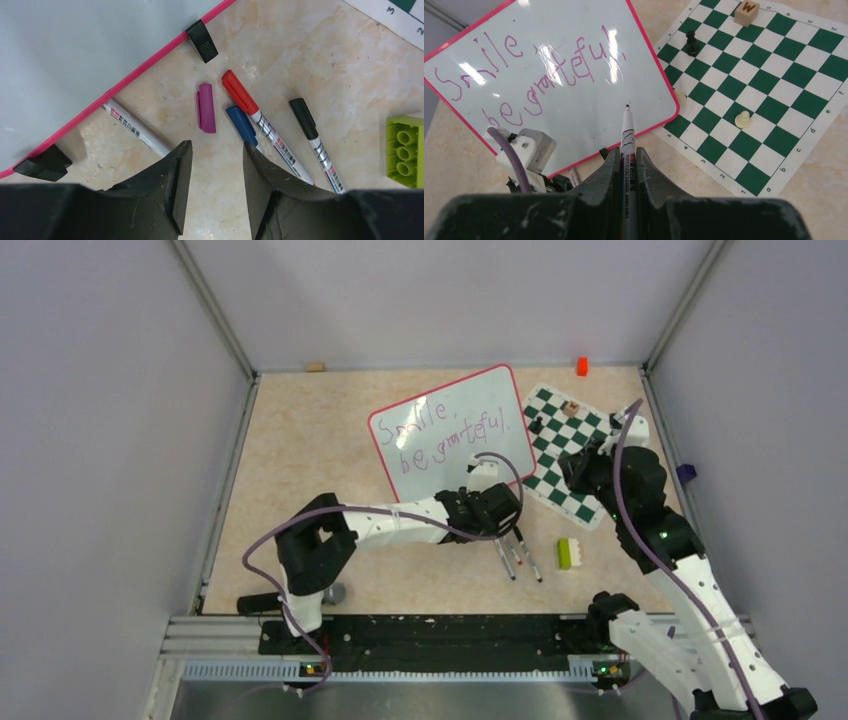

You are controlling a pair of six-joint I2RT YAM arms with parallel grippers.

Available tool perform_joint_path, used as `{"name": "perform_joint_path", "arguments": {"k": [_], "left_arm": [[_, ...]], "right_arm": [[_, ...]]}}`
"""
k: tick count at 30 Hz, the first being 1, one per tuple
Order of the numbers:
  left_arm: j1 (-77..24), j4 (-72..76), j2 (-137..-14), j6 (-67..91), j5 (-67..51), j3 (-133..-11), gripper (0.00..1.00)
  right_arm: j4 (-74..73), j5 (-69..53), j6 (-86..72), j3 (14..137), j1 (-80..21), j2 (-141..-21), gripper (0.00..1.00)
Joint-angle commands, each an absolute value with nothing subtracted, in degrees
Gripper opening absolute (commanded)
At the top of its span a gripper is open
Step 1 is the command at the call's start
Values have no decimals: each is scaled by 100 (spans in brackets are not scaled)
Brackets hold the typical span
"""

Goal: Write a sentence on the whiteboard
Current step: Close the whiteboard marker at the center of the board.

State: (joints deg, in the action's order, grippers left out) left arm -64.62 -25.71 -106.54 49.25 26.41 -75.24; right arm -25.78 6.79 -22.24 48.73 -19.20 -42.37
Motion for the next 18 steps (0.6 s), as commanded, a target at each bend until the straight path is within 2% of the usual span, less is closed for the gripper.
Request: {"name": "perform_joint_path", "arguments": {"k": [1, 10, 13, 18], "left_arm": [[-6346, -2586, -10833, 4722, 2719, -7808, 48], [-6223, -2553, -11135, 4651, 2591, -7854, 47], [-6199, -2558, -11244, 4610, 2573, -7879, 38], [-6151, -2530, -11387, 4661, 2471, -7888, 37]], "right_arm": [[-2395, 945, -2362, 4805, -1864, -3995, 0], [-2346, 1287, -2409, 4718, -1865, -3668, 0], [-2346, 1292, -2416, 4699, -1864, -3630, 0], [-2354, 1282, -2447, 4639, -1868, -3552, 0]]}}
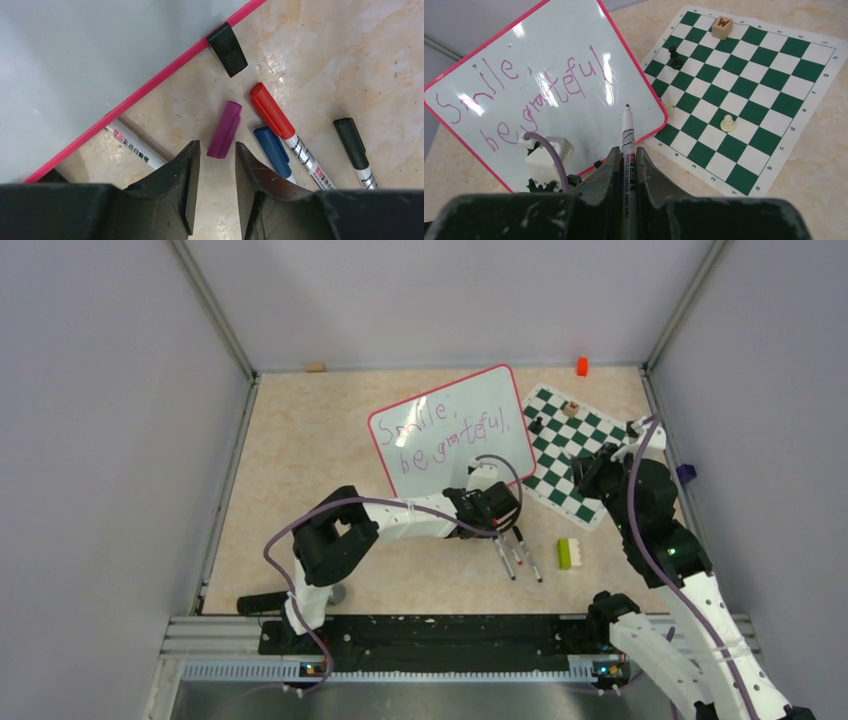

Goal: Write a sentence on the whiteboard
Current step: Close the whiteboard marker at the center of the board.

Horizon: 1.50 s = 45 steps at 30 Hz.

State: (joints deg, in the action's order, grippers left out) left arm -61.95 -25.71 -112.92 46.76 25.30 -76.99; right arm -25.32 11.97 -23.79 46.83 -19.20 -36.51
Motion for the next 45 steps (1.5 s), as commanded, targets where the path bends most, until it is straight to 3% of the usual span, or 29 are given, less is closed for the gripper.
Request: {"name": "perform_joint_path", "arguments": {"k": [1, 7, 8, 11, 12, 23, 30, 34, 39, 45], "left_arm": [[-6140, -2510, -11416, 4660, 2462, -7879, 37], [-6118, -2416, -11588, 4621, 2348, -7922, 37], [-6122, -2423, -11622, 4616, 2346, -7929, 33], [-6110, -2436, -11653, 4529, 2229, -7863, 2], [-6111, -2426, -11597, 4466, 2179, -7805, 0], [-6132, -170, -8796, 3199, 2004, -4932, 0], [-6127, 715, -7664, 1163, 584, -4036, 0], [-6127, 1496, -6870, 3, -61, -3117, 0], [-6128, 3627, -5885, -1328, -353, -1311, 0], [-6119, 3957, -5600, -1477, -182, -1057, 0]], "right_arm": [[-2352, 1276, -2454, 4626, -1872, -3544, 0], [-2408, 1174, -2475, 4591, -1868, -3576, 0], [-2427, 1137, -2488, 4593, -1865, -3591, 0], [-2555, 864, -2480, 4665, -1871, -3670, 0], [-2608, 716, -2461, 4701, -1871, -3712, 0], [-3953, -2059, -1886, 5833, -1869, -4832, 0], [-4030, -3508, -1462, 6135, -1864, -5225, 0], [-3979, -3913, -1195, 6073, -1870, -5321, 0], [-3784, -4240, -983, 5716, -1877, -5451, 0], [-3208, -4621, -1324, 5286, -2034, -5365, 0]]}}
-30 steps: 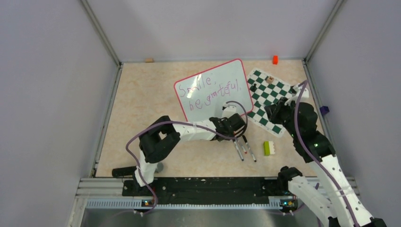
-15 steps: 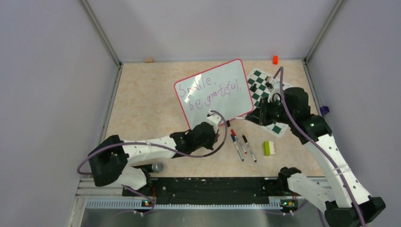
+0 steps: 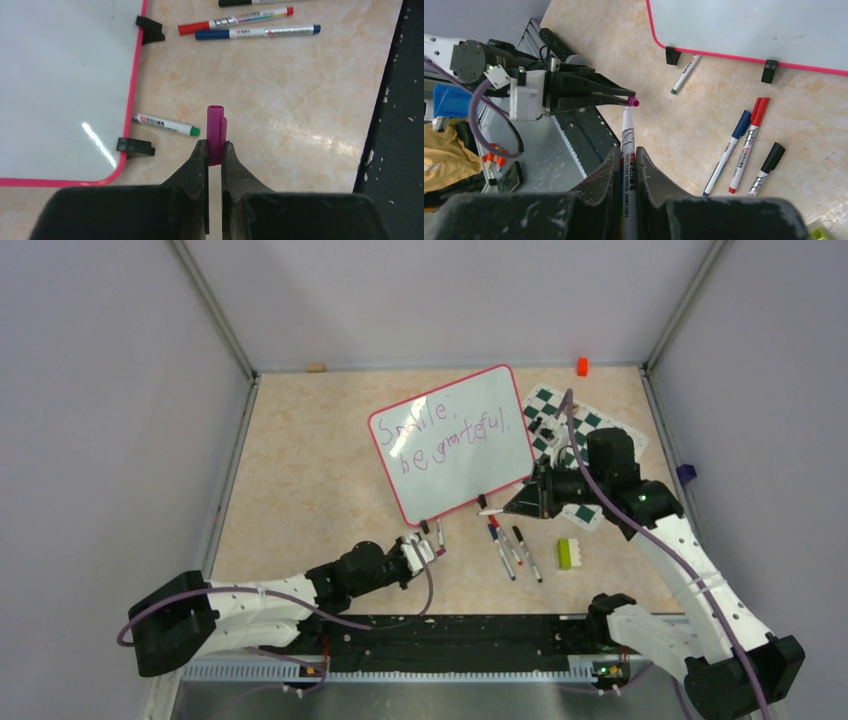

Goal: Write a sentence on the whiteboard
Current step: Close the whiteboard marker at the center of the board.

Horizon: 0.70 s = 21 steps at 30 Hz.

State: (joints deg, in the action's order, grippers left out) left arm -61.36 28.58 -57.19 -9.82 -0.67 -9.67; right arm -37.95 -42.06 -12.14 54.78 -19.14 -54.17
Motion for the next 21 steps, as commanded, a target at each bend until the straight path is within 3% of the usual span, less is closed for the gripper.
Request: {"name": "perform_joint_path", "arguments": {"k": [1, 7, 21], "left_arm": [[-6122, 3920, -5629, -1483, -184, -1088, 0], [-6124, 3817, -5617, -1507, -297, -1132, 0], [-6118, 3734, -5537, -1638, -466, -1125, 0]], "right_arm": [[-3120, -4659, -1382, 5210, -2113, -5404, 0], [-2899, -4167, -1558, 5042, -2790, -5697, 0], [-2418, -3854, -1794, 4809, -3159, -6187, 0]]}}
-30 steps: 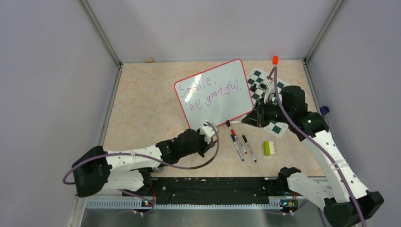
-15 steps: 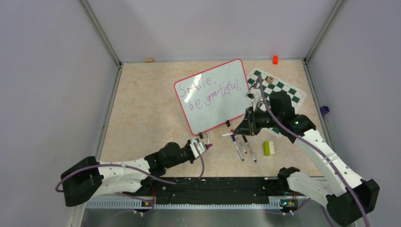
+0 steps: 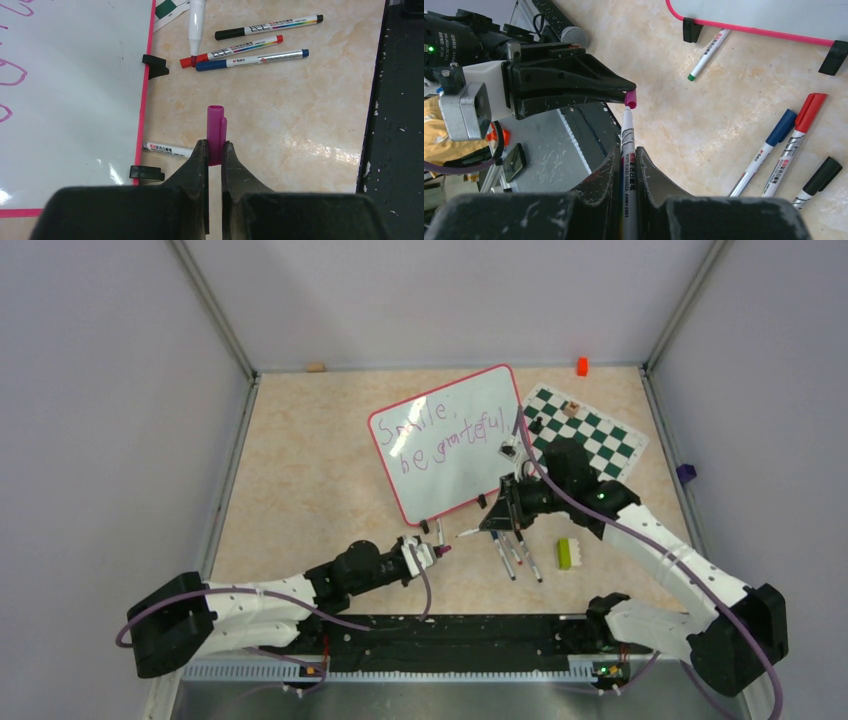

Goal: Write a sentence on the whiteboard
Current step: Close the whiteboard marker at the center of the board.

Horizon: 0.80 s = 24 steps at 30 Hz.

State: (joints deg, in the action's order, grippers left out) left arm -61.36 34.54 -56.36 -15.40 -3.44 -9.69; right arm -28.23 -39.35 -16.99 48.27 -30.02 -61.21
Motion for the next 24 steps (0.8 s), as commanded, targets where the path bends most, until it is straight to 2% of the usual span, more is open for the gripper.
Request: {"name": "perform_joint_path", "arguments": {"k": [1, 24], "left_arm": [[-6118, 3733, -5537, -1638, -465, -1125, 0], [-6122, 3735, -5563, -1654, -411, -1145, 0]], "right_arm": [[-2402, -3830, -1799, 4799, -3182, -6219, 0], [-2190, -3779, -1895, 4550, -3443, -6452, 0]]}}
